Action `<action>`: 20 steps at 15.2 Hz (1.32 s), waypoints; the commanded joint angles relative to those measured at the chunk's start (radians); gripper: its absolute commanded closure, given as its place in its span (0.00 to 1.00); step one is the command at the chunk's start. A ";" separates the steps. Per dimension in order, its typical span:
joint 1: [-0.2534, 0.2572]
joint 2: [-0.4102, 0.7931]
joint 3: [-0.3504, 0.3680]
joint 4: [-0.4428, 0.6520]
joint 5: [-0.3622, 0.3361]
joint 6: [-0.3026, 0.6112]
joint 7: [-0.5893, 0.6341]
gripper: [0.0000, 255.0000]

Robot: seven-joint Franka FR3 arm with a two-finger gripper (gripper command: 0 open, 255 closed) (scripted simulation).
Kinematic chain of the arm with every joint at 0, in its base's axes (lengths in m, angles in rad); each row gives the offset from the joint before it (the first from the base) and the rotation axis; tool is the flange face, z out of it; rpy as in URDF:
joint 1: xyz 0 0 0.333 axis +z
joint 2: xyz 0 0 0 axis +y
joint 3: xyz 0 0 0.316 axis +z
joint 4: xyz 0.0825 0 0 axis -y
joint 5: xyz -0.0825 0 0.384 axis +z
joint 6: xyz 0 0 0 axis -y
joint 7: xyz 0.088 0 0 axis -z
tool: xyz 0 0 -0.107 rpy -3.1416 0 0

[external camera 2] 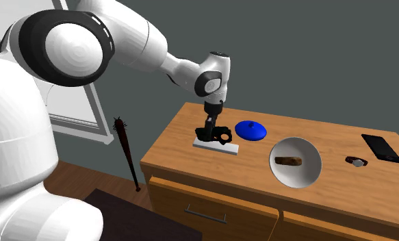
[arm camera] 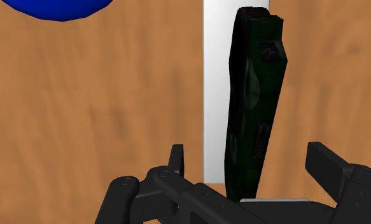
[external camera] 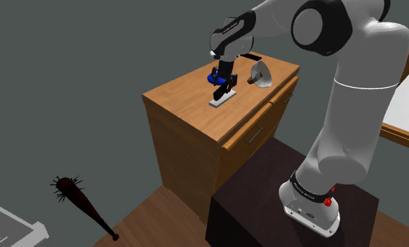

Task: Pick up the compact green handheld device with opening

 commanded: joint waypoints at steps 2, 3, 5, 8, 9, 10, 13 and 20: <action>-0.002 0.010 0.003 -0.007 0.008 0.016 -0.005 0.00; -0.001 0.007 0.003 -0.012 0.007 0.019 -0.005 1.00; -0.001 0.008 0.003 -0.012 0.007 0.018 -0.005 1.00; -0.001 0.007 0.003 -0.012 0.007 0.018 -0.005 1.00; -0.001 0.007 0.003 -0.012 0.007 0.018 -0.005 1.00; -0.001 0.007 0.003 -0.012 0.007 0.018 -0.005 1.00; 0.000 0.002 0.001 -0.003 0.002 0.005 -0.001 1.00; 0.009 -0.045 -0.011 0.038 -0.034 -0.074 0.026 1.00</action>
